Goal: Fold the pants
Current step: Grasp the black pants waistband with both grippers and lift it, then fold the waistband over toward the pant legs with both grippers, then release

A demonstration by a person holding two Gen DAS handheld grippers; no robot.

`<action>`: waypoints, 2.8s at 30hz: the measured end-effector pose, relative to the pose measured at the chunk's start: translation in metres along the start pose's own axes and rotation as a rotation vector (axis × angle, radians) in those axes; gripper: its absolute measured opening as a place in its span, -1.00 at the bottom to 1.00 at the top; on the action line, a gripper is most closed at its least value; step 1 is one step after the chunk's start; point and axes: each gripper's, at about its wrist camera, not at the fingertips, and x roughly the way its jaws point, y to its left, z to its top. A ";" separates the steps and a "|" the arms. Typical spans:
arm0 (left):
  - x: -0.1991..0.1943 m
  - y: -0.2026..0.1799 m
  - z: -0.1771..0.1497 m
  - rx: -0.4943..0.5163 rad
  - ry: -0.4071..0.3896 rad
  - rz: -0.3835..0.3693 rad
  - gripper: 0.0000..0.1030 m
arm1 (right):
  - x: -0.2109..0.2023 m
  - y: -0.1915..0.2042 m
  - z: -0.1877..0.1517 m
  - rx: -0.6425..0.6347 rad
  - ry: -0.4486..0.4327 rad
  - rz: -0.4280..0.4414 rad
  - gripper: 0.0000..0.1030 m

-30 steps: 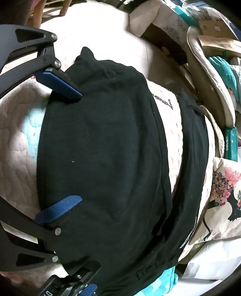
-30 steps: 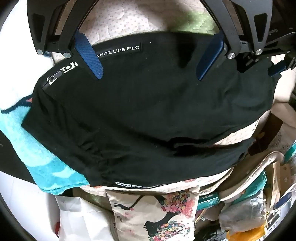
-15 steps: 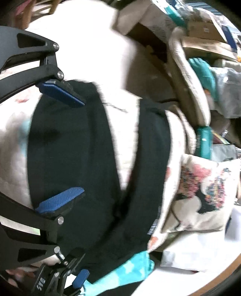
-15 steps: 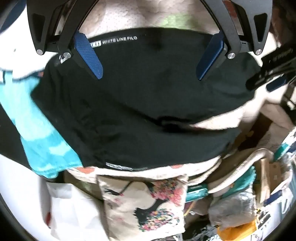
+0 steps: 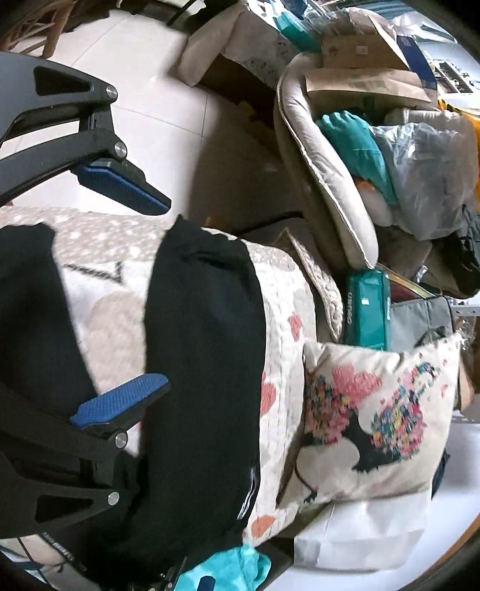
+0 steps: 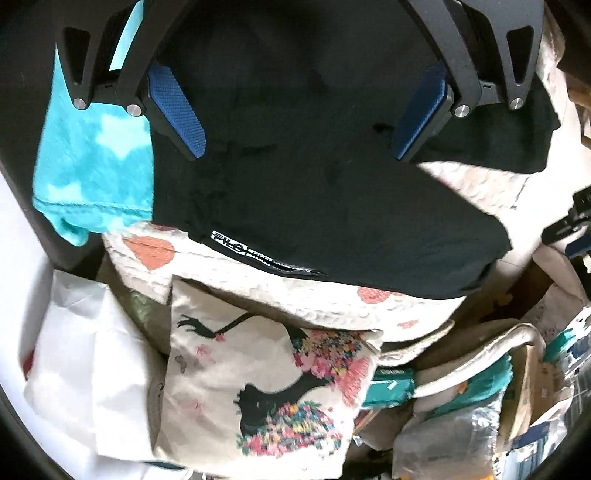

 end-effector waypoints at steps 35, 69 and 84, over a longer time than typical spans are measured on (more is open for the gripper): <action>0.205 0.061 0.080 -0.080 0.186 -0.164 0.70 | 0.151 -0.073 0.099 -0.054 0.079 0.163 0.91; 0.021 0.048 0.036 0.051 0.005 -0.158 -0.68 | 0.031 -0.042 0.041 -0.025 0.025 0.247 -0.90; -0.037 0.030 -0.071 0.118 0.039 -0.082 -0.68 | -0.010 -0.011 -0.064 -0.127 0.120 0.202 -0.90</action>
